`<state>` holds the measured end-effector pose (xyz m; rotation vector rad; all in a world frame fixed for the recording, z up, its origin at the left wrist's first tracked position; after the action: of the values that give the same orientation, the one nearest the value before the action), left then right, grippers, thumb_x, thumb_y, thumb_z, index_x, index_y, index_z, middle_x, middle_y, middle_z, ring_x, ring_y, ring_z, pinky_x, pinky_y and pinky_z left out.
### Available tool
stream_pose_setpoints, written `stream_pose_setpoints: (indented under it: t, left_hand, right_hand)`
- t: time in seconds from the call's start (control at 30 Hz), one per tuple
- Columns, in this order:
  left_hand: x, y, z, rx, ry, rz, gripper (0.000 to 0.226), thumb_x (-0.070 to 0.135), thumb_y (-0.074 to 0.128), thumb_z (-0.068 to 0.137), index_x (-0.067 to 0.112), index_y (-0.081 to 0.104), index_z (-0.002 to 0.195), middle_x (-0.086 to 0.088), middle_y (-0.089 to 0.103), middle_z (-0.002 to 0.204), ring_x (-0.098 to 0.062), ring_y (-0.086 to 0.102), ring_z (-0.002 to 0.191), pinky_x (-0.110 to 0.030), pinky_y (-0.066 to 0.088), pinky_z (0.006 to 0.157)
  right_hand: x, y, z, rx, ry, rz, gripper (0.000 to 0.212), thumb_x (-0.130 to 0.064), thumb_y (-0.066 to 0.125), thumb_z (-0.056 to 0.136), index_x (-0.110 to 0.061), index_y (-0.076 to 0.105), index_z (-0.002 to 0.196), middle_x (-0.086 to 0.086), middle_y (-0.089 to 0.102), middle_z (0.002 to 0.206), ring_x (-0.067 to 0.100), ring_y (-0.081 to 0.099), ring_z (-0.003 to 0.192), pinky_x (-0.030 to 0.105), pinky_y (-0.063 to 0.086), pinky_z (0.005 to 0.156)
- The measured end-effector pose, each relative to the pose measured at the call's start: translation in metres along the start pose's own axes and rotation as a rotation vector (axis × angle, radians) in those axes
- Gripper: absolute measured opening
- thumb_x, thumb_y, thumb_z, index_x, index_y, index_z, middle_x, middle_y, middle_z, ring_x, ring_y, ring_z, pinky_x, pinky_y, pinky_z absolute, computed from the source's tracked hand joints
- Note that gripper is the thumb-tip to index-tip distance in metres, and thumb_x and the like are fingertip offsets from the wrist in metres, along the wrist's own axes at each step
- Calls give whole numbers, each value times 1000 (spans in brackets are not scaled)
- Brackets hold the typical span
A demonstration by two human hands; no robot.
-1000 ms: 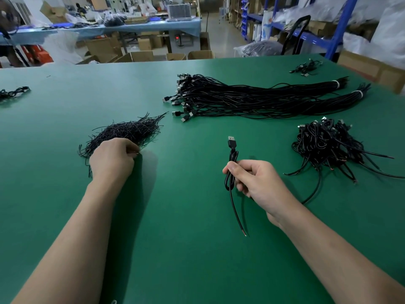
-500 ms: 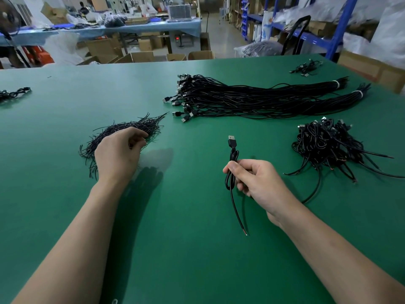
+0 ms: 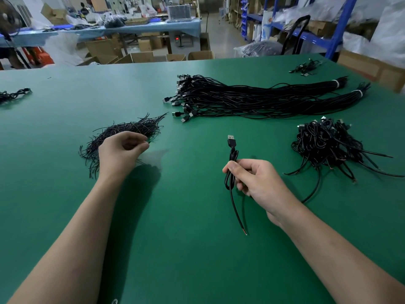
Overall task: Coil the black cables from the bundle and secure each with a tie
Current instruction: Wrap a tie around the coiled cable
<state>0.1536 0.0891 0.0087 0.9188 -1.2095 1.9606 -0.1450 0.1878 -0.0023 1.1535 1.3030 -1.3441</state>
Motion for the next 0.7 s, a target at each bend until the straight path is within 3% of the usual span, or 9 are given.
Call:
stream_pose_setpoints:
  t: [0.1,0.37,0.57,0.7]
  left_hand:
    - [-2,0,0,-14,-20,-15,17,15,84,80,30,78,84,12,77,79,-5,71,77,-35,59,89]
    - [10,11,-9,-92,254,297,17,17,79,85,31,75,94,21,69,77,11,62,73,-27,49,75]
    - [13,7,-10,-29,392,383,19,16,73,89,30,75,101,16,71,91,-9,67,85,-36,56,80]
    - [20,7,-9,71,415,223,19,15,70,92,31,76,101,19,69,93,1,62,82,-21,51,80]
  right_hand:
    - [-1,0,0,-6,-1,3,22,-40,63,98,-33,77,82,-2,51,64,12,48,64,30,37,66]
    - [-1,-1,-1,-22,-5,6,22,-41,63,97,-33,77,84,0,51,66,13,48,65,33,36,68]
    - [0,0,-1,-25,2,13,22,-41,62,98,-31,77,85,1,50,66,14,47,66,33,35,68]
    - [0,0,-2,-21,-1,8,22,-40,62,98,-32,77,84,-2,49,65,12,47,66,31,36,67]
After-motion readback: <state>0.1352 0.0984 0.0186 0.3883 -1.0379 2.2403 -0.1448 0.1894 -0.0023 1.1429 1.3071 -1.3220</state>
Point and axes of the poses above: each hand's wrist, its own z-axis towards the middle knuckle, its own y-axis out of the palm, x = y × z, the point moved 1 cm from there along z, towards the middle knuckle
